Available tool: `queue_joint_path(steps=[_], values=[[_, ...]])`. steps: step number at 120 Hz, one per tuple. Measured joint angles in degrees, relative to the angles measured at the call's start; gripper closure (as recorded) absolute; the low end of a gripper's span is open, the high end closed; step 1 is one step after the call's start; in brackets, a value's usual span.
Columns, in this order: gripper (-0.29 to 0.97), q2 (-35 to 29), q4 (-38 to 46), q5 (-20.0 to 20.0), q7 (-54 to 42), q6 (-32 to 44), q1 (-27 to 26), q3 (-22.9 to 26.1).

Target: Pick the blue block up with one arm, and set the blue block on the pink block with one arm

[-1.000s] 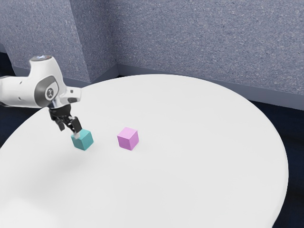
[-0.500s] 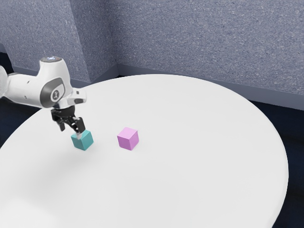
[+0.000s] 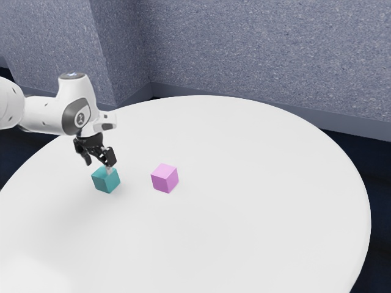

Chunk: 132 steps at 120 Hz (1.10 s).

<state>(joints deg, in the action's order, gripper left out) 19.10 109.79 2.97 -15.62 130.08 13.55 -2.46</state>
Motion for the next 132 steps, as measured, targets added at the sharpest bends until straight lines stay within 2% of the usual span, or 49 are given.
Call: queue_joint_path(steps=[60, 132], values=[[0.0, 4.09, -3.81, -4.06, -11.27, -0.34, 1.64, 0.58], [0.0, 6.92, -5.34, -6.55, -17.18, -0.42, 2.13, 0.79]])
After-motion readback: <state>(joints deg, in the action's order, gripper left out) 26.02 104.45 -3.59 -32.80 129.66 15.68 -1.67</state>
